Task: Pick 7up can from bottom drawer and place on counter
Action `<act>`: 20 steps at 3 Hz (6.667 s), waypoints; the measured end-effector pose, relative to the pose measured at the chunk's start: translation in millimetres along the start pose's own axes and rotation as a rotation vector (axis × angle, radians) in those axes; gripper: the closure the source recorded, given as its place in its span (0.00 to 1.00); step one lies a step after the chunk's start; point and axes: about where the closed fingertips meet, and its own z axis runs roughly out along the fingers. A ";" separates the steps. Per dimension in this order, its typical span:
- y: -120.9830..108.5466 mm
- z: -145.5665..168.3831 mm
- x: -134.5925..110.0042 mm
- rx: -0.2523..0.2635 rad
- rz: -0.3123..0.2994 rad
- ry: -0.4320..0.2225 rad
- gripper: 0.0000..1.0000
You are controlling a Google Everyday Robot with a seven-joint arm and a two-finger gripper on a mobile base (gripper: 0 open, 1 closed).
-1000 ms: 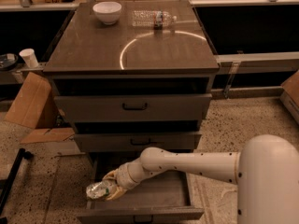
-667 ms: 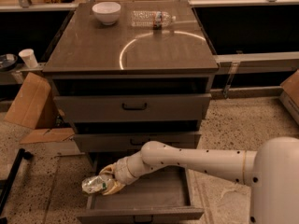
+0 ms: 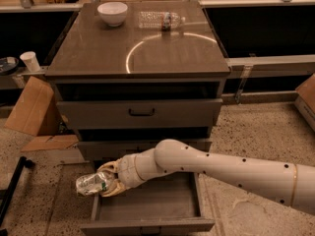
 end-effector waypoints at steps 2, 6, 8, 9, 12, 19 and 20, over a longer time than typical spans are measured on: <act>-32.5 -21.3 -14.8 0.076 0.013 -0.004 1.00; -163.4 -128.4 -78.3 0.248 -0.019 0.042 1.00; -251.6 -166.8 -151.7 0.270 -0.146 0.082 1.00; -251.7 -166.8 -151.7 0.270 -0.146 0.082 1.00; -349.0 -159.5 -142.2 0.391 -0.014 0.084 1.00; -418.5 -135.8 -65.1 0.453 0.283 0.003 0.00; -414.4 -154.4 -77.5 0.505 0.249 -0.006 0.00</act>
Offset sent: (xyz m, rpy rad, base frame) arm 0.0553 -0.0142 0.0809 0.0847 -0.0517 -0.1546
